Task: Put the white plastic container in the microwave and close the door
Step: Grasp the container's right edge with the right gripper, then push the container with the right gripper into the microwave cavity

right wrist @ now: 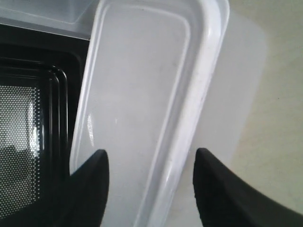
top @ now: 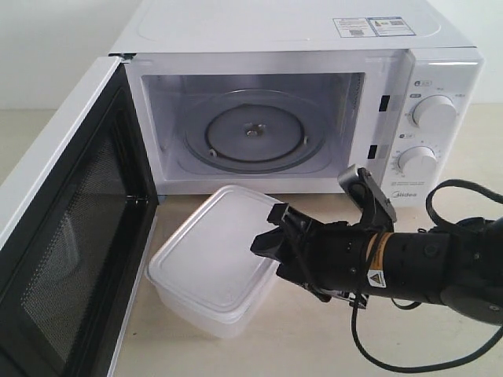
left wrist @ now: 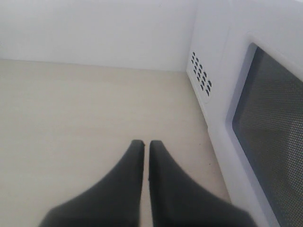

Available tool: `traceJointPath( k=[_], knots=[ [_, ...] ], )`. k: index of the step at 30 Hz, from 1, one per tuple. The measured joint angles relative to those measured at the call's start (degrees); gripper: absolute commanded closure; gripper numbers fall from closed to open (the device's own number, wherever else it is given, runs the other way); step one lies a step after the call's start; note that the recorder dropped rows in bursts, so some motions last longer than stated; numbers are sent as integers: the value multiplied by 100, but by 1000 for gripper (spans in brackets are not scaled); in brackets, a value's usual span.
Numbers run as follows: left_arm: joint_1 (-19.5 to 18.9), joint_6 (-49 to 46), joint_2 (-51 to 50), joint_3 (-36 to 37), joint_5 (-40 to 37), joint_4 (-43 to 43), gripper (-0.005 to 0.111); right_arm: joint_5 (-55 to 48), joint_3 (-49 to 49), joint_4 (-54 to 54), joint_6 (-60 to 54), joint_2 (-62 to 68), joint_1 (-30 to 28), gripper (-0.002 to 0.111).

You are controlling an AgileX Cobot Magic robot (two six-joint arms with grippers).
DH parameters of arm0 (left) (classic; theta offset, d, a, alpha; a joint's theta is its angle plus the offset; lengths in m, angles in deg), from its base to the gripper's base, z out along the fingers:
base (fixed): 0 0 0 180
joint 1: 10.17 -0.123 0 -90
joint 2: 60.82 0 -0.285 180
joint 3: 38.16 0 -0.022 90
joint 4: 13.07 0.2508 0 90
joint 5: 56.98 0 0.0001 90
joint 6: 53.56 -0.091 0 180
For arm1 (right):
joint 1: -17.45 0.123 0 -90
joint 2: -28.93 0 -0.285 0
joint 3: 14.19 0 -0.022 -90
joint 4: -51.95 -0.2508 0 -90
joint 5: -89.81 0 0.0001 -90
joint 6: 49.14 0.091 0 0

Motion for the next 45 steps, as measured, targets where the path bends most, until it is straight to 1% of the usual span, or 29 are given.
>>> traceJointPath(
  k=[4, 5, 6, 8, 10, 13, 14, 21, 24, 29, 33, 37, 45],
  knots=[
    [0, 0, 0, 0, 0, 0, 102, -187, -24, -43, 108, 0, 23, 60],
    [0, 0, 0, 0, 0, 0, 102, -250, -38, -19, 191, 0, 23, 62],
    [0, 0, 0, 0, 0, 0, 102, -310, -38, 2, 266, 0, 23, 65],
    [0, 0, 0, 0, 0, 0, 102, -457, -38, 56, 376, 0, 23, 76],
    [0, 0, 0, 0, 0, 0, 102, -577, -38, 66, 396, 0, 23, 90],
    [0, 0, 0, 0, 0, 0, 102, -552, -51, 80, 422, -12, 31, 106],
    [0, 0, 0, 0, 0, 0, 102, -538, -51, 80, 422, -24, 31, 108],
    [0, 0, 0, 0, 0, 0, 102, -538, -59, 80, 362, -33, 31, 108],
    [0, 0, 0, 0, 0, 0, 102, -496, -59, 43, 167, -33, 31, 108],
    [0, 0, 0, 0, 0, 0, 102, -64, -59, -49, -118, -33, 31, 108],
    [0, 0, 0, 0, 0, 0, 102, 304, -49, -421, -177, -33, 31, 108],
    [0, 0, 0, 0, 0, 0, 102, 366, -49, -776, -307, -33, 31, 108],
    [0, 0, 0, 0, 0, 0, 102, 618, -49, -1932, -676, -33, 31, 108]
  ],
)
